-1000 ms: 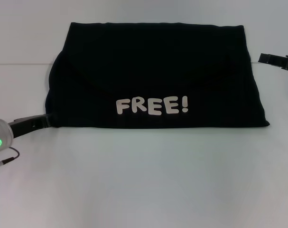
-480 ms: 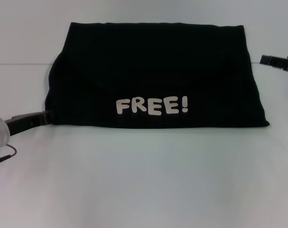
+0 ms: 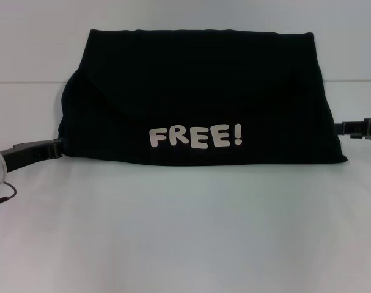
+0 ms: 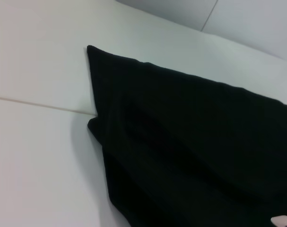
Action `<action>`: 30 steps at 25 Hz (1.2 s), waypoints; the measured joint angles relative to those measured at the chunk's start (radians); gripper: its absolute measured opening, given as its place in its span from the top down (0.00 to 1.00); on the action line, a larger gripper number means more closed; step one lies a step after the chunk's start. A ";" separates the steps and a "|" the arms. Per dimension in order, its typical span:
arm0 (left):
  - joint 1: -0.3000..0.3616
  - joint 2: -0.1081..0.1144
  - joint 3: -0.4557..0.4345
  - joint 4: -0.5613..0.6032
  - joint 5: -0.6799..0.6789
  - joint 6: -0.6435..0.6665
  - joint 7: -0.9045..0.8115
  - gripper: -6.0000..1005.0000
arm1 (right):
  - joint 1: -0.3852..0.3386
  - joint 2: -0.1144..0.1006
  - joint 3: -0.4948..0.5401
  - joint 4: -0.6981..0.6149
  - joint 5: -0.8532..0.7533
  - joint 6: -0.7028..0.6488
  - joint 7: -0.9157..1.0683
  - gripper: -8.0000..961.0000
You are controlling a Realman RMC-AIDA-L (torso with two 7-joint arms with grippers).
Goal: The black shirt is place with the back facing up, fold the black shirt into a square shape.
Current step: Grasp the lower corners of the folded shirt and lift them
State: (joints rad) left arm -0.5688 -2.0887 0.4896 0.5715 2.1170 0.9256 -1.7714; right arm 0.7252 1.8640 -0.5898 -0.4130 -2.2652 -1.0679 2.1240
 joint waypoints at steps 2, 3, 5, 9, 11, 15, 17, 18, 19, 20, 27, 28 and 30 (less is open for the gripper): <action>-0.003 0.000 0.001 0.000 0.008 -0.003 -0.001 0.99 | -0.004 0.000 -0.009 0.001 -0.014 0.000 0.014 0.39; -0.003 0.000 0.002 0.000 0.009 -0.004 -0.001 0.99 | -0.006 0.000 -0.011 0.003 -0.020 0.000 0.019 0.39; -0.005 0.000 0.002 0.001 0.009 -0.005 -0.003 0.99 | -0.011 0.006 -0.013 0.003 -0.028 0.001 0.021 0.39; -0.007 -0.001 0.004 0.001 0.009 -0.002 -0.004 0.99 | -0.011 0.017 -0.021 0.006 -0.029 0.022 0.015 0.39; -0.008 -0.001 0.004 0.001 0.009 -0.002 -0.004 0.99 | -0.008 0.029 -0.039 0.006 -0.030 0.044 0.014 0.39; -0.008 -0.001 0.006 -0.004 0.009 -0.006 -0.005 0.99 | -0.005 0.047 -0.053 0.002 -0.030 0.092 0.010 0.39; -0.008 -0.001 0.006 -0.005 0.009 -0.006 -0.005 0.99 | 0.001 0.056 -0.056 0.005 -0.030 0.109 -0.001 0.39; -0.008 -0.001 0.006 -0.005 0.009 -0.007 -0.005 0.99 | 0.004 0.060 -0.057 0.006 -0.030 0.115 -0.006 0.39; -0.008 -0.001 0.006 -0.005 0.009 -0.007 -0.005 0.99 | 0.006 0.064 -0.059 0.006 -0.030 0.123 -0.009 0.39; -0.008 -0.001 0.006 -0.005 0.009 -0.007 -0.005 0.99 | 0.008 0.067 -0.062 0.006 -0.030 0.128 -0.010 0.39; -0.008 -0.001 0.006 -0.006 0.009 -0.009 -0.005 0.99 | 0.014 0.078 -0.087 0.014 -0.030 0.156 -0.010 0.43; -0.008 -0.001 0.006 -0.006 0.009 -0.009 -0.005 0.99 | 0.014 0.079 -0.091 0.015 -0.030 0.159 -0.010 0.43; -0.008 -0.001 0.006 -0.006 0.009 -0.010 -0.005 0.99 | 0.012 0.080 -0.096 0.016 -0.030 0.161 -0.010 0.44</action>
State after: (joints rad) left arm -0.5768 -2.0893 0.4955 0.5659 2.1261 0.9160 -1.7764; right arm 0.7372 1.9437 -0.6859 -0.3970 -2.2948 -0.9064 2.1138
